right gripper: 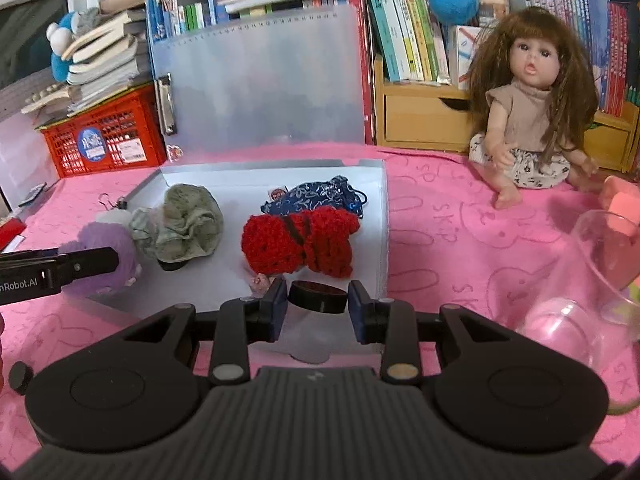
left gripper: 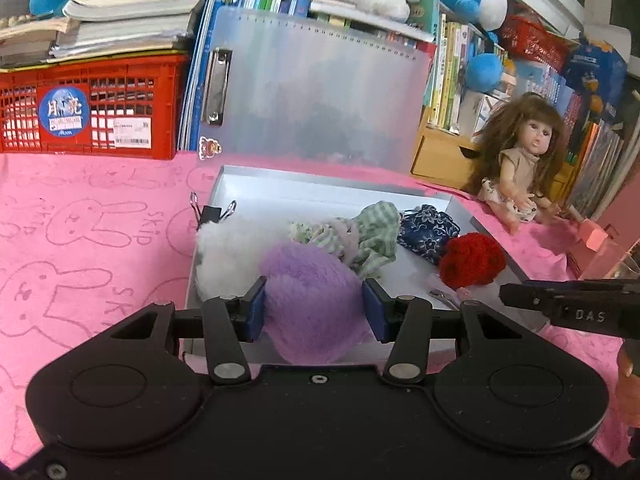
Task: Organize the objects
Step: 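Carry the purple ball and the black puck over the white box with both tools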
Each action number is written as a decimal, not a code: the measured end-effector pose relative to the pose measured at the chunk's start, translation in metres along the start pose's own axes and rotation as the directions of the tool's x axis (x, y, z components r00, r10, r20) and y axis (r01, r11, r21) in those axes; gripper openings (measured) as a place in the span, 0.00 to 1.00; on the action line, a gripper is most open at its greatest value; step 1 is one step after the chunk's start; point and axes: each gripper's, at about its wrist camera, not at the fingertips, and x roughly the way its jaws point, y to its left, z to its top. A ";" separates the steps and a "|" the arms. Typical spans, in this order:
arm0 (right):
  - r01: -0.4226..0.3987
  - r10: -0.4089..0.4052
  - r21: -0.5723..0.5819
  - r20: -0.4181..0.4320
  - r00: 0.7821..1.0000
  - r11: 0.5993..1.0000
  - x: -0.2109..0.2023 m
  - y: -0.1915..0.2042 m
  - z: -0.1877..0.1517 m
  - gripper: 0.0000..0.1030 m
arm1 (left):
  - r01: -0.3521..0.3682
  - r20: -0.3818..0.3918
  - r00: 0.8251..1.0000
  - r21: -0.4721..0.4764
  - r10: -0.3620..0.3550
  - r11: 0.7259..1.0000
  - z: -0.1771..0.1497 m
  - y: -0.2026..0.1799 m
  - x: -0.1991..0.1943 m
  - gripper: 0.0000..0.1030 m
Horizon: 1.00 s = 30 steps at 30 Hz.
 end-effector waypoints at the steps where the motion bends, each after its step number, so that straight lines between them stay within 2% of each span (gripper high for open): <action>1: 0.002 -0.002 -0.002 -0.004 1.000 1.000 0.003 0.001 0.001 0.36 | 0.001 -0.005 1.000 -0.002 -0.001 1.000 0.001 0.000 0.002 0.45; 12: -0.006 0.006 0.021 -0.003 1.000 1.000 0.038 0.007 0.014 0.36 | -0.029 -0.007 1.000 0.071 0.029 0.997 0.017 -0.015 0.031 0.45; 21: -0.007 0.006 -0.007 -0.012 1.000 1.000 0.044 0.007 0.015 0.36 | -0.045 0.008 0.999 0.114 0.045 0.992 0.023 -0.027 0.056 0.45; 26: -0.006 0.006 -0.018 -0.018 1.000 1.000 0.048 0.009 0.014 0.36 | -0.038 0.018 0.999 0.100 0.036 0.994 0.021 -0.028 0.059 0.45; 30: -0.003 0.003 -0.028 -0.020 1.000 1.000 0.049 0.011 0.013 0.37 | -0.043 0.031 0.999 0.133 0.039 0.990 0.017 -0.030 0.059 0.45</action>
